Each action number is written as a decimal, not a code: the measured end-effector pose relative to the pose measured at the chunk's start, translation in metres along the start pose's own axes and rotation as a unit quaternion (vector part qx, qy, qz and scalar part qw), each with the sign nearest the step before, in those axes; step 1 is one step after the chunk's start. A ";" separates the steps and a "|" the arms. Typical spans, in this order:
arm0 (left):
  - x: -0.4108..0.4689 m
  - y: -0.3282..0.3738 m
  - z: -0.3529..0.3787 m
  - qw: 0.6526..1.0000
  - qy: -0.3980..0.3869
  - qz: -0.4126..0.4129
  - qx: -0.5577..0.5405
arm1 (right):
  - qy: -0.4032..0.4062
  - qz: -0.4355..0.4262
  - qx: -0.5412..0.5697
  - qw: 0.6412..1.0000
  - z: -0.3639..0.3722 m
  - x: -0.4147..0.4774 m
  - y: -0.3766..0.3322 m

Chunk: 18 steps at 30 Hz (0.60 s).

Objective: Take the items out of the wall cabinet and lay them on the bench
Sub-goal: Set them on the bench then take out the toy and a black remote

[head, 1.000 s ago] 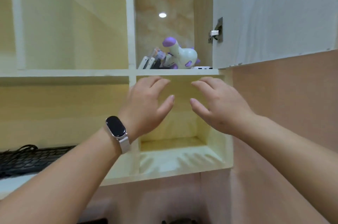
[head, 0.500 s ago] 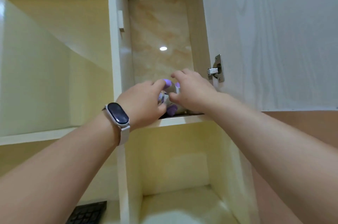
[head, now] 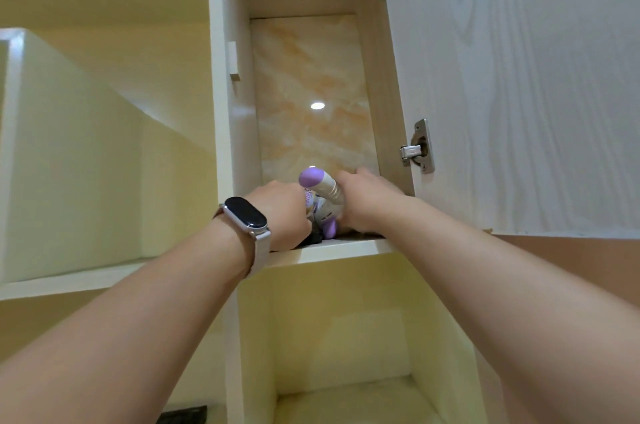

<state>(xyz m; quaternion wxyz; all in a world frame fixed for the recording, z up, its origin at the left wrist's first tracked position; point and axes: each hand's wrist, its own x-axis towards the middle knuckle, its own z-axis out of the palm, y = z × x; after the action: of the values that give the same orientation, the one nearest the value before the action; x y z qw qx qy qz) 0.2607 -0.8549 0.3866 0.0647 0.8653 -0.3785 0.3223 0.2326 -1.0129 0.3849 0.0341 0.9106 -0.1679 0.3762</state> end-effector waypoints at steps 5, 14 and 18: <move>-0.004 0.004 0.000 0.999 0.014 -0.017 0.029 | 0.029 -0.021 0.002 0.999 -0.001 -0.005 0.000; -0.019 0.000 0.008 0.987 0.140 0.007 0.079 | 0.134 -0.047 0.036 0.989 -0.012 -0.025 -0.001; -0.034 -0.016 0.024 0.970 0.228 0.038 0.078 | 0.214 -0.050 0.078 0.972 -0.015 -0.037 -0.002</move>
<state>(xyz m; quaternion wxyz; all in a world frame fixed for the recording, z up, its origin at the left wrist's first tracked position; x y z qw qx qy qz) 0.2664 -0.8313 0.3491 0.0697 0.7562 -0.3602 0.5419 0.1990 -0.9976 0.3697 0.0167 0.8160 -0.0811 0.5722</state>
